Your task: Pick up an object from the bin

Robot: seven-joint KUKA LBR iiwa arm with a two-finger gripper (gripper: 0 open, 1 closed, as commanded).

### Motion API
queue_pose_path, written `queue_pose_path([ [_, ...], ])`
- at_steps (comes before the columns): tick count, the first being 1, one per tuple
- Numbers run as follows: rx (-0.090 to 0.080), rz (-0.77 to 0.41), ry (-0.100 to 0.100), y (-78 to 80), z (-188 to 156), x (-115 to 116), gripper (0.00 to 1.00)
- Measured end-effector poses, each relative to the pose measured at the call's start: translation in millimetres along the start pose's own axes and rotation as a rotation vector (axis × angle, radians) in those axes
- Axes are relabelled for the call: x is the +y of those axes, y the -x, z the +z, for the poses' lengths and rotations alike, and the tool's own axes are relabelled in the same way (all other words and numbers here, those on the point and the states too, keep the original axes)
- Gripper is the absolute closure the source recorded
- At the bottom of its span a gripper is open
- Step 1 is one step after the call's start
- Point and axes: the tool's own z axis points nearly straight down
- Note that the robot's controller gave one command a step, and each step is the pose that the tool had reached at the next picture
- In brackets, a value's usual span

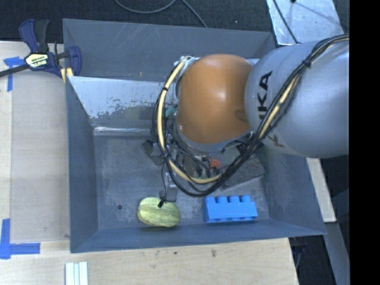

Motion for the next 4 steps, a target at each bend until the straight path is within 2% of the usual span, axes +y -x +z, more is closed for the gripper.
queue_pose_path([
  [1, -0.009, 0.003, 0.002, 1.9, -4, -1, 0.00],
  [2, -0.012, -0.080, 0.002, -2.9, 28, -5, 0.00],
  [3, -0.014, -0.109, 0.002, -11.2, 87, 0, 0.00],
  [4, -0.011, -0.288, 0.003, -18.5, 130, -11, 1.00],
])
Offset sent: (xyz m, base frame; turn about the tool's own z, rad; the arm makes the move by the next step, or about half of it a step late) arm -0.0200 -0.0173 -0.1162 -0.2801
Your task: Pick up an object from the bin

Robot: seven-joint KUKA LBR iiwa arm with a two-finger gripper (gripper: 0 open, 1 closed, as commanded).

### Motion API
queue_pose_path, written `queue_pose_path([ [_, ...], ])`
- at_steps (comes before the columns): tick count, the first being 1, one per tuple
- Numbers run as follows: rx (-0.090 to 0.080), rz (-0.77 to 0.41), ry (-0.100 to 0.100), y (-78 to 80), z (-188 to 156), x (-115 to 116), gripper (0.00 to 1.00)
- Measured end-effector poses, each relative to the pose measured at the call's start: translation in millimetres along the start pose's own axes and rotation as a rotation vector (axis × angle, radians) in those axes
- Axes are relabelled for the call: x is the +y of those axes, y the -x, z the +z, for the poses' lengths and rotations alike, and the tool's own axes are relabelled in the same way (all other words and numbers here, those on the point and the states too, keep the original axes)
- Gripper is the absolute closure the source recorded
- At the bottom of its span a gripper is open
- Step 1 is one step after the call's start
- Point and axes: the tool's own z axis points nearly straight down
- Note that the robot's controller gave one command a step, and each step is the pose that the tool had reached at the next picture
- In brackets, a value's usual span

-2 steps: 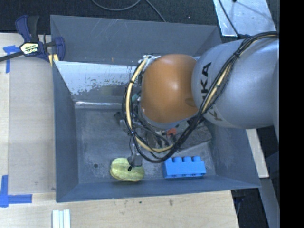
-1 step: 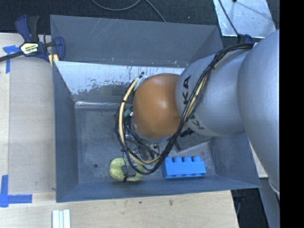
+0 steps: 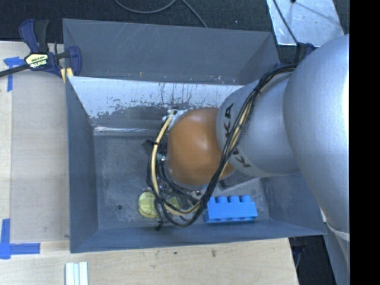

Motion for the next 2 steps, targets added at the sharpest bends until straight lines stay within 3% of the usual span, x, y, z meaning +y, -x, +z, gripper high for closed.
queue_pose_path([
  [1, 0.000, 0.000, 0.000, 0.0, 0, 0, 1.00],
  [2, -0.004, 0.005, 0.000, 22.6, -133, 5, 1.00],
])
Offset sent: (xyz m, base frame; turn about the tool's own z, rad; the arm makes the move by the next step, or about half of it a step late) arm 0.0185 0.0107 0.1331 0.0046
